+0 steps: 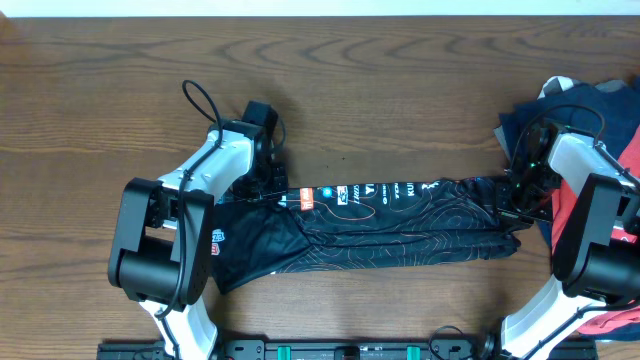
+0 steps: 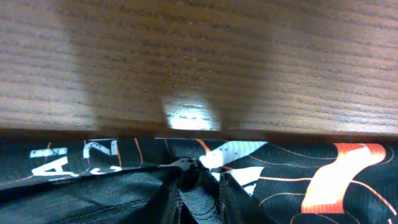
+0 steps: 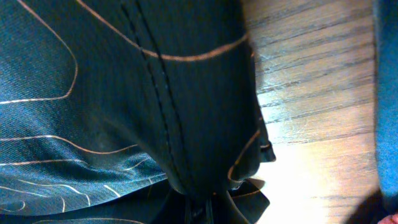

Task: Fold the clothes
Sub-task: 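Fold the strip's left end rightward with the left gripper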

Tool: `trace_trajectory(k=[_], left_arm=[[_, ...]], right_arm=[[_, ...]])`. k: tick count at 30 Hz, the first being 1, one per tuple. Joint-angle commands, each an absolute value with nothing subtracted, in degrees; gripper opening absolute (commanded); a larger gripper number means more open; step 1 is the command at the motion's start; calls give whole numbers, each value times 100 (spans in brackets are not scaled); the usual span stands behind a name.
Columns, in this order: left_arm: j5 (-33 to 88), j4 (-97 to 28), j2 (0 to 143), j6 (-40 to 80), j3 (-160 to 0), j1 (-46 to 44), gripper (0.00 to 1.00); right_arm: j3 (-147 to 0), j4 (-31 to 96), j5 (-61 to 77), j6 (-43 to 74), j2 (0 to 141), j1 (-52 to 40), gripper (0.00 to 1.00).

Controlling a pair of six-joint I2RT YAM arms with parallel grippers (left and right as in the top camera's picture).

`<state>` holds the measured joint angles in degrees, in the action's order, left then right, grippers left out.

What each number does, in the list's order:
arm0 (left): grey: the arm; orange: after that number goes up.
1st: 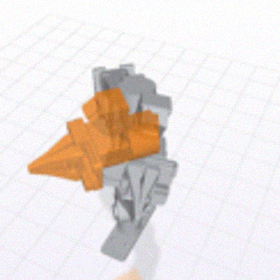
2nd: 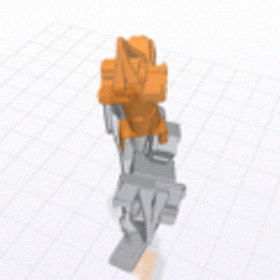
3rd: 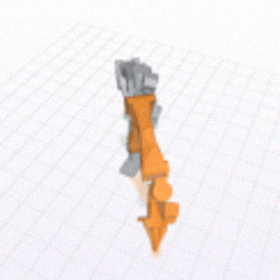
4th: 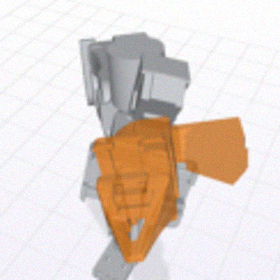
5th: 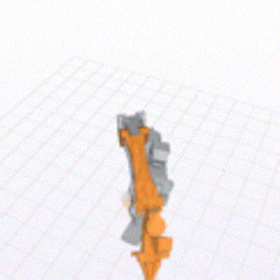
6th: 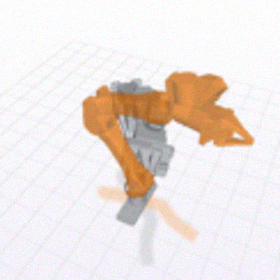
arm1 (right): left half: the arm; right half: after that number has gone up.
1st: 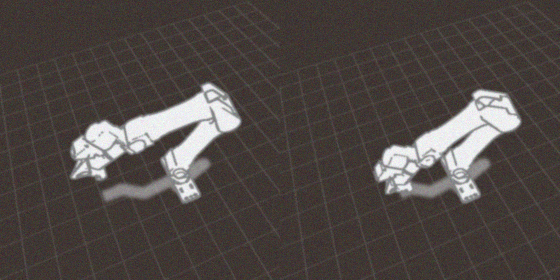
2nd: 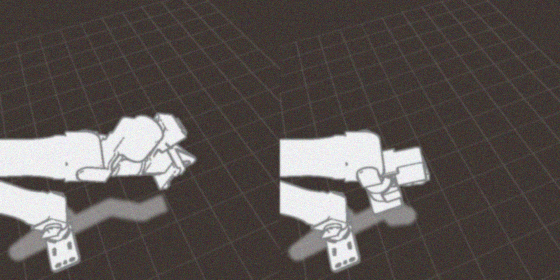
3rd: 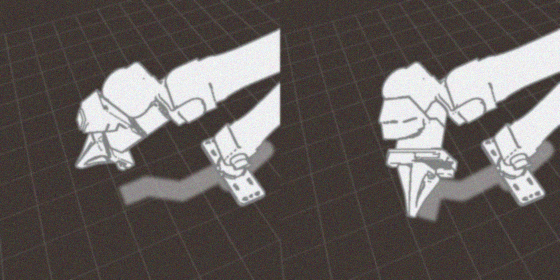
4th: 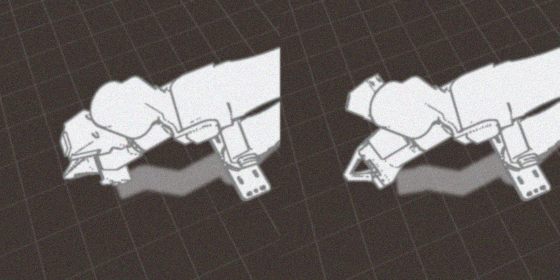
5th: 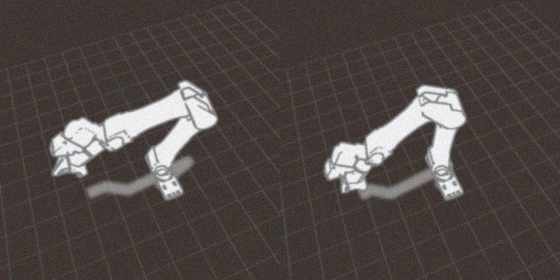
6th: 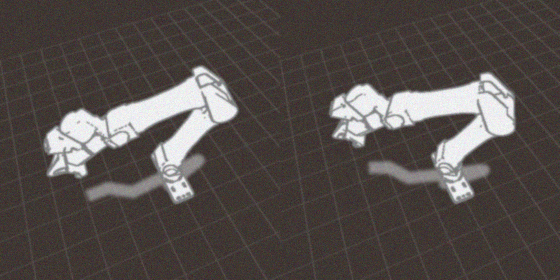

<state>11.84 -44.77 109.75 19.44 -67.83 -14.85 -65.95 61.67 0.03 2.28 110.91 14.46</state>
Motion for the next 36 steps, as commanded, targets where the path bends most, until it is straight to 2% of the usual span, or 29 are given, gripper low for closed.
trace_trajectory(k=[1, 2, 3, 15, 24, 30, 36], left_arm=[[1129, -4515, 10962, 1918, -6742, -1485, 13], [1129, -4515, 10919, 1920, -6742, -1485, 8], [1131, -4517, 10860, 1920, -6746, -1485, 6], [1138, -4338, 9574, 1918, -6838, -1494, 6], [1181, -3817, 9476, 1896, -6838, -1658, 6], [2390, -3424, 9476, 1896, -6838, -1686, 6], [2657, -4134, 9476, 1734, -6838, -1892, 6]], right_arm=[[-6418, 5892, 434, 163, 11351, 1461, 1], [-6418, 5892, 434, 163, 11351, 1461, 1], [-6418, 5892, 434, 163, 11351, 1461, 1], [-6418, 5892, 432, 163, 11351, 1461, 1], [-6418, 5896, 434, 163, 11351, 1461, 1], [-6418, 5918, 432, 163, 11351, 1461, 1], [-6418, 5916, 432, 163, 11351, 1461, 1]])
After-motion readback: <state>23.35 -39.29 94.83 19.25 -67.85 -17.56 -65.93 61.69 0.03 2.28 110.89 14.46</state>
